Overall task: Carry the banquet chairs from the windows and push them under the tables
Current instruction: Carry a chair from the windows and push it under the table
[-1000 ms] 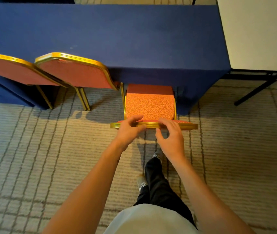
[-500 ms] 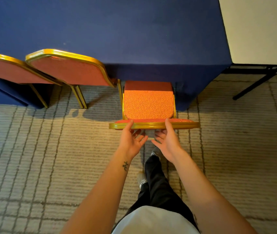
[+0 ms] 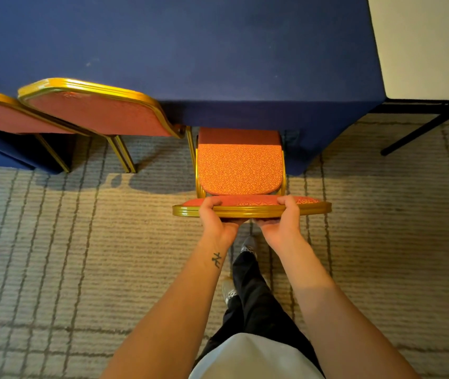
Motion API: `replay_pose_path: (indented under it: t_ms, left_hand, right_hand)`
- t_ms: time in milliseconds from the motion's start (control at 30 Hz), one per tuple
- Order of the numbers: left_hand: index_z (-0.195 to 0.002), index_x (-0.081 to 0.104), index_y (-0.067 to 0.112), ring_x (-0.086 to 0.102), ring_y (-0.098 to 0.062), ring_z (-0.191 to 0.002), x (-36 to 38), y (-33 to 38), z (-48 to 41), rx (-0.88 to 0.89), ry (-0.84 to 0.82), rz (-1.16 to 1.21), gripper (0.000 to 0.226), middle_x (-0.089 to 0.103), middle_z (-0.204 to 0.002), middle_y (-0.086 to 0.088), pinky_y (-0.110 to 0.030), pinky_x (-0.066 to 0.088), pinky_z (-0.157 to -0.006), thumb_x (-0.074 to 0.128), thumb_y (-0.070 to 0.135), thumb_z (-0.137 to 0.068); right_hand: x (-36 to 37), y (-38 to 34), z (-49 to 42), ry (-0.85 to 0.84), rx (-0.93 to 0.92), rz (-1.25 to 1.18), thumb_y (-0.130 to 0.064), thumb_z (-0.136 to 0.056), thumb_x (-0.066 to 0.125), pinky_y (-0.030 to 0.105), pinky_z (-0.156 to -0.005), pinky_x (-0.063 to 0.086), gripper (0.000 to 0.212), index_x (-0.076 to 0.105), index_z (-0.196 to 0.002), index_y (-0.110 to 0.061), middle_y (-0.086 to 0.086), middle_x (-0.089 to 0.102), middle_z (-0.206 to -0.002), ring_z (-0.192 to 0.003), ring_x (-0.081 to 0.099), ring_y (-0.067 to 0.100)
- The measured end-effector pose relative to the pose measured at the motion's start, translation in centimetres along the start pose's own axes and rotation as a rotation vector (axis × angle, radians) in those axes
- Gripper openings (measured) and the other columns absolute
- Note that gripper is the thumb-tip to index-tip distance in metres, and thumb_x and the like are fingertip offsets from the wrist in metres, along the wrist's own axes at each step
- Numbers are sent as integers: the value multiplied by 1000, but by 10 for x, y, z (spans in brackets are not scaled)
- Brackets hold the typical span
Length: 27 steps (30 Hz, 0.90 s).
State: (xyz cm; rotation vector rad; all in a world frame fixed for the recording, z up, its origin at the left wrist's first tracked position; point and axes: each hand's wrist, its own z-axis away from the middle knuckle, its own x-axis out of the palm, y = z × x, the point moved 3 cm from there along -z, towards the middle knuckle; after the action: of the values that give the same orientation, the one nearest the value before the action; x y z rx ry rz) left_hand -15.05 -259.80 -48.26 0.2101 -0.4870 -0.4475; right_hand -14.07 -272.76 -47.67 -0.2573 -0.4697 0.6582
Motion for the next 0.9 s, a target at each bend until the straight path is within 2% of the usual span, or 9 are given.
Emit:
replay_pose_path:
  t_ms: [133, 267, 333, 433, 533, 667, 733, 800, 900]
  left_hand:
    - [-114, 60, 6, 60, -42, -107, 9, 5, -9, 27, 28, -36, 31, 62, -116, -21, -69, 46, -101, 47, 19, -89]
    - [-106, 61, 6, 60, -42, -105, 17, 22, -21, 34, 16, -30, 26, 64, -104, -19, -71, 42, -104, 44, 18, -91]
    - [-110, 60, 5, 60, -41, -106, 26, 30, -27, 40, 2, -23, 28, 65, -100, -17, -72, 41, -105, 44, 18, -91]
    - [-116, 57, 4, 59, -42, -107, 43, 38, -39, 40, -28, -18, 32, 63, -108, -19, -71, 42, -105, 44, 19, -91]
    - [-109, 55, 7, 58, -42, -108, 61, 47, -53, 48, -43, -26, 25, 59, -112, -20, -71, 43, -104, 43, 19, -91]
    - [-93, 54, 9, 60, -40, -96, 83, 58, -67, 46, -90, -37, 14, 66, -83, -13, -74, 40, -104, 42, 17, -89]
    - [-89, 53, 9, 60, -40, -93, 97, 64, -75, 44, -100, -52, 15, 66, -76, -12, -74, 39, -105, 40, 16, -90]
    - [-96, 55, 7, 59, -44, -103, 110, 71, -82, 40, -116, -67, 19, 65, -93, -18, -75, 40, -103, 39, 17, -89]
    - [-112, 57, 7, 57, -47, -115, 126, 83, -95, 49, -118, -63, 31, 61, -116, -24, -75, 41, -101, 40, 16, -87]
  right_hand:
    - [7, -7, -9, -22, -21, 8, -15, -91, 54, 52, -102, 49, 19, 57, -110, -12, 17, 61, -113, -104, 58, 33]
    - [23, -7, -19, -21, -24, 14, -13, -89, 57, 54, -106, 48, 27, 57, -116, -12, 18, 63, -117, -108, 60, 34]
    - [32, -11, -26, -4, -37, 11, -13, -88, 59, 55, -104, 50, 35, 57, -123, -11, 21, 64, -122, -113, 62, 36]
    - [47, -22, -37, -12, -60, 22, -13, -86, 61, 55, -102, 52, 48, 55, -134, -11, 20, 65, -125, -113, 63, 36]
    - [63, -32, -53, -8, -66, 46, -14, -84, 61, 55, -100, 52, 48, 57, -132, -10, 19, 65, -120, -106, 63, 34]
    - [86, -49, -67, -1, -65, 81, -17, -85, 60, 52, -98, 54, 39, 59, -123, -10, 18, 62, -116, -103, 61, 34]
    - [97, -57, -75, -3, -70, 93, -19, -86, 59, 54, -100, 52, 44, 59, -129, -11, 19, 63, -118, -104, 61, 35]
    - [108, -64, -83, 0, -82, 106, -20, -86, 58, 56, -102, 51, 48, 59, -133, -11, 19, 66, -120, -108, 63, 36]
    - [126, -72, -92, -11, -85, 115, -20, -87, 58, 55, -101, 52, 43, 61, -128, -12, 19, 66, -119, -107, 63, 36]
